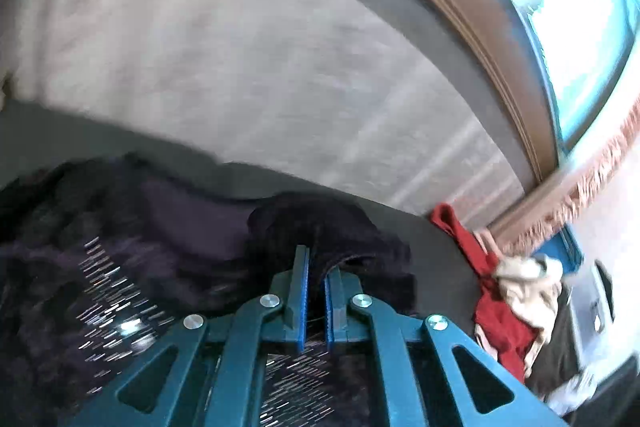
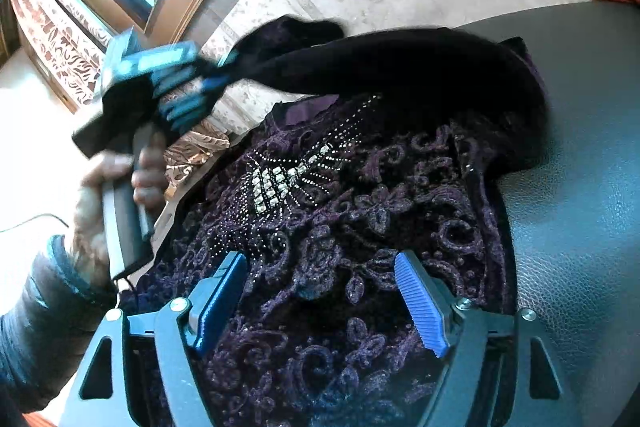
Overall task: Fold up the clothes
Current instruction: 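Grasp the velvet top's sleeve cuff with the left gripper, then fold the held sleeve across the velvet top's body with the left gripper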
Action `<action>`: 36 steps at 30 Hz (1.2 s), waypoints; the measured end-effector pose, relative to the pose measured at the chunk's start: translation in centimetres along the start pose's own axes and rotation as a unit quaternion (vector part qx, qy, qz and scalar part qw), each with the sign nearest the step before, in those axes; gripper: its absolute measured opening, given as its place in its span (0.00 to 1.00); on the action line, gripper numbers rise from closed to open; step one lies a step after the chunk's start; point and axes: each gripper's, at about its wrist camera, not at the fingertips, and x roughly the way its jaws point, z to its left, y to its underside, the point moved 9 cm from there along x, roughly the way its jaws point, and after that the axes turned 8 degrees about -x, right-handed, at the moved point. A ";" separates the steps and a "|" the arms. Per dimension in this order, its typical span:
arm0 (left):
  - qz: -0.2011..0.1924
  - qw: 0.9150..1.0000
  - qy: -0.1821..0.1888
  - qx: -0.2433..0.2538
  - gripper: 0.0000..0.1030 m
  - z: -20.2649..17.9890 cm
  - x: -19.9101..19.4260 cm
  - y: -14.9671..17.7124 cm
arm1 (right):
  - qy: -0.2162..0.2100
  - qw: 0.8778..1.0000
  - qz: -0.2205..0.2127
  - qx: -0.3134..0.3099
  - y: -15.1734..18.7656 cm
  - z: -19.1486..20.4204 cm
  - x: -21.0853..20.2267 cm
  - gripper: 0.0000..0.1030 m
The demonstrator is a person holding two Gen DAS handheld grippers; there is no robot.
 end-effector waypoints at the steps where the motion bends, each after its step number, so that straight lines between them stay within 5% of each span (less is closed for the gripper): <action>1: -0.004 1.000 0.000 -0.016 0.05 1.4 -0.7 0.1 | 0.001 1.000 0.001 -0.001 0.0 0.1 0.1 0.77; 5: -0.019 0.997 -0.002 -0.080 0.05 7.0 -3.4 0.4 | 0.004 1.000 0.003 -0.005 0.0 0.2 0.8 0.78; 7: -0.024 0.995 0.013 -0.100 0.22 7.9 -4.2 0.4 | 0.006 1.000 0.005 -0.007 0.0 0.3 1.0 0.79; 14: -0.040 0.983 0.075 -0.160 0.38 10.3 -6.6 0.5 | 0.024 0.999 0.018 -0.019 -0.2 0.7 1.2 0.79; 16: -0.045 0.979 0.093 -0.178 0.52 11.0 -7.3 0.5 | 0.022 0.999 0.019 -0.017 -0.2 0.6 1.2 0.80; 23: -0.028 0.999 -0.001 -0.041 0.60 8.0 -7.8 -0.3 | 0.016 0.999 0.018 -0.023 -0.2 0.5 1.3 0.84; 26: -0.009 0.997 -0.054 0.061 0.61 5.2 -6.2 0.9 | 0.013 1.000 0.016 -0.023 -0.2 0.6 1.3 0.85; 28: 0.004 0.987 -0.090 0.130 0.61 3.3 -5.1 1.5 | 0.010 1.000 0.015 -0.021 -0.3 0.6 1.3 0.85; 31: 0.023 0.953 -0.182 0.239 0.61 2.1 -2.4 3.1 | 0.008 1.000 0.013 -0.020 -0.3 0.6 1.2 0.85; 32: 0.026 0.950 -0.202 0.237 0.58 2.8 -1.9 3.1 | 0.007 1.000 0.013 -0.019 -0.3 0.6 1.2 0.85; 33: 0.027 0.947 -0.221 0.230 0.38 3.6 -1.6 2.9 | 0.006 1.000 0.012 -0.019 -0.3 0.5 1.2 0.85; 34: 0.019 0.954 -0.223 0.198 0.17 4.6 -1.9 2.3 | 0.005 1.000 0.011 -0.018 -0.3 0.5 1.1 0.85; 36: -0.020 0.980 -0.184 0.074 0.12 7.2 -4.0 0.4 | 0.003 1.000 0.010 -0.017 -0.3 0.5 1.1 0.85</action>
